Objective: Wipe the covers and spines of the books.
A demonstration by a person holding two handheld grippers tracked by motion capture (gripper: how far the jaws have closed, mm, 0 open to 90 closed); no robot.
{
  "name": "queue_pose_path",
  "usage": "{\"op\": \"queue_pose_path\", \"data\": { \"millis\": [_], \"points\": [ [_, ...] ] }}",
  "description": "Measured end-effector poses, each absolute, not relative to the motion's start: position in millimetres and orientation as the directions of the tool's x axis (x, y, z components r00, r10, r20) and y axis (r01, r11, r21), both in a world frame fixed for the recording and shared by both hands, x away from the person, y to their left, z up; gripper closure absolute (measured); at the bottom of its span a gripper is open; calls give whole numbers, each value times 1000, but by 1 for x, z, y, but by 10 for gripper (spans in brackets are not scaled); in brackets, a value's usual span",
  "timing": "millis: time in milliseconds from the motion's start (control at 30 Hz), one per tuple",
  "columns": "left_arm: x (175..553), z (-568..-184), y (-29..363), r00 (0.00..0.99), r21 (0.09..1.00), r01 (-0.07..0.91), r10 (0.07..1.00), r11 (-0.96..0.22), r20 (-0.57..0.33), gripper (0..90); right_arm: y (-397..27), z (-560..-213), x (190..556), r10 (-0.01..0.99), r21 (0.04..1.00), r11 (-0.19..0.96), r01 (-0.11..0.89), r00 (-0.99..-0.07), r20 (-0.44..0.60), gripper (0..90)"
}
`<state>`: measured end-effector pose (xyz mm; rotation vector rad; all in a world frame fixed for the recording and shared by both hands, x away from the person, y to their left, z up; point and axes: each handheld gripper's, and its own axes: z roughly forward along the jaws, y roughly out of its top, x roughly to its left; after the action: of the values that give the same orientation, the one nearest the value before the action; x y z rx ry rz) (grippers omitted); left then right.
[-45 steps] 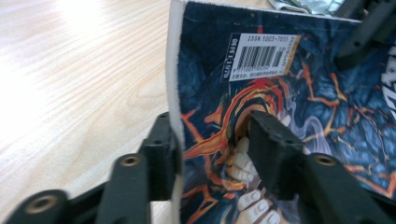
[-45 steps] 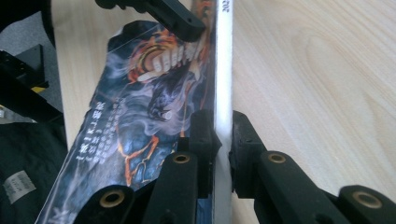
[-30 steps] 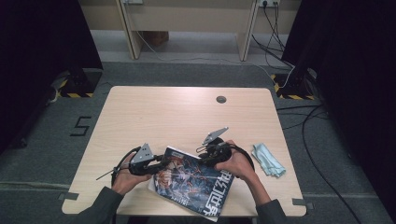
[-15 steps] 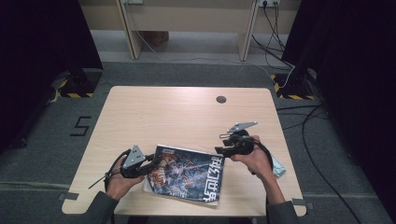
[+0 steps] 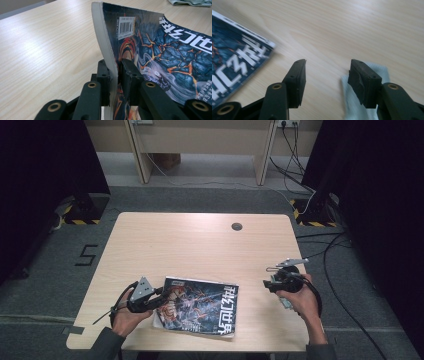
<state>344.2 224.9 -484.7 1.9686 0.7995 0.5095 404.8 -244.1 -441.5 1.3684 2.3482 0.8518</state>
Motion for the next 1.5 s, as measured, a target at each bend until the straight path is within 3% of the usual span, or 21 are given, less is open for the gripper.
{"op": "queue_pose_path", "data": {
  "millis": [67,233,733,900,1067,1300,1500],
  "points": [
    [341,-485,225,702,867,339,712,-365,26,775,-261,-448,403,879,618,370,694,-477,11,583],
    [336,-484,226,706,865,338,708,-371,27,777,-281,-460,403,903,595,344,726,-430,4,631],
    [325,-484,216,716,856,329,696,-398,48,779,-284,-483,409,906,532,370,762,-421,-27,633],
    [324,-486,212,722,852,331,691,-406,49,779,-284,-484,409,899,532,394,749,-435,-54,715],
    [323,-486,208,722,853,328,690,-406,51,778,-286,-484,410,889,541,416,731,-452,-73,799],
    [324,-488,203,721,852,332,692,-406,49,778,-280,-472,411,888,596,391,702,-457,-45,809],
    [324,-488,198,727,853,325,685,-408,51,778,-252,-448,408,848,676,391,624,-530,-1,809]
  ]
}}
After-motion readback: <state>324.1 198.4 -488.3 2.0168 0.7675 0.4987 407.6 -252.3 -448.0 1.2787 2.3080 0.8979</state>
